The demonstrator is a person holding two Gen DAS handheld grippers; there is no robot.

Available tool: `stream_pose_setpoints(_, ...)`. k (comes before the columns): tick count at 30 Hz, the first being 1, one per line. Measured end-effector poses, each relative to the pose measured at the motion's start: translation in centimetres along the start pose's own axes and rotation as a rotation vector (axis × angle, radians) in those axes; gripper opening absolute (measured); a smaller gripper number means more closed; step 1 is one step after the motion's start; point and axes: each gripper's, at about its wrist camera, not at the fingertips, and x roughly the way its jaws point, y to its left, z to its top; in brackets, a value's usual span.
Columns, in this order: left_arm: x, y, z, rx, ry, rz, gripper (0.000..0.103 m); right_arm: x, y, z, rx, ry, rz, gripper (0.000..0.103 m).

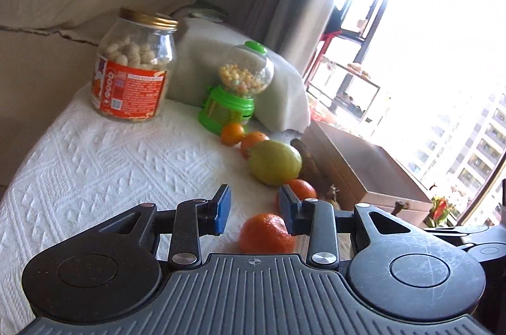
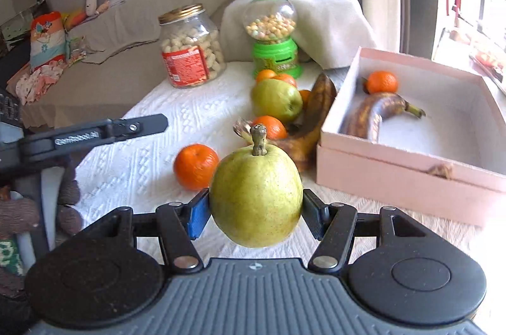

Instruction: Organize fruits

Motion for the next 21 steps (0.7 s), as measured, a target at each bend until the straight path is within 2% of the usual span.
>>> stream_pose_setpoints(6,-0.3,-4.1,-1.0,0.192,0.055,0.05,0.037,1.5,-0.9,-2.4,0.015,-0.041,-0.026,0.061)
stream_pose_setpoints(11,0.2,-5.9,-1.4,0.22,0.098,0.0,0.038,1.2,-0.7,-3.5,-0.043,-0.062,-0.022,0.062)
stream_pose_setpoints(14,0.9,-6.8,-1.2,0.235,0.106,-0.001,0.037,0.6,-0.7,-4.1,-0.068,-0.064,-0.012,0.07)
stream_pose_setpoints(17,1.4,-7.3,-1.0,0.237,0.11,0.022,0.037,-0.6,-0.9,-4.8,-0.078,-0.092,0.001,0.072)
stream_pose_setpoints(21,1.5,-7.1,-1.1,0.236,0.1,0.093,0.038,-2.4,-1.3,-5.1,-0.072,-0.126,-0.013,0.073)
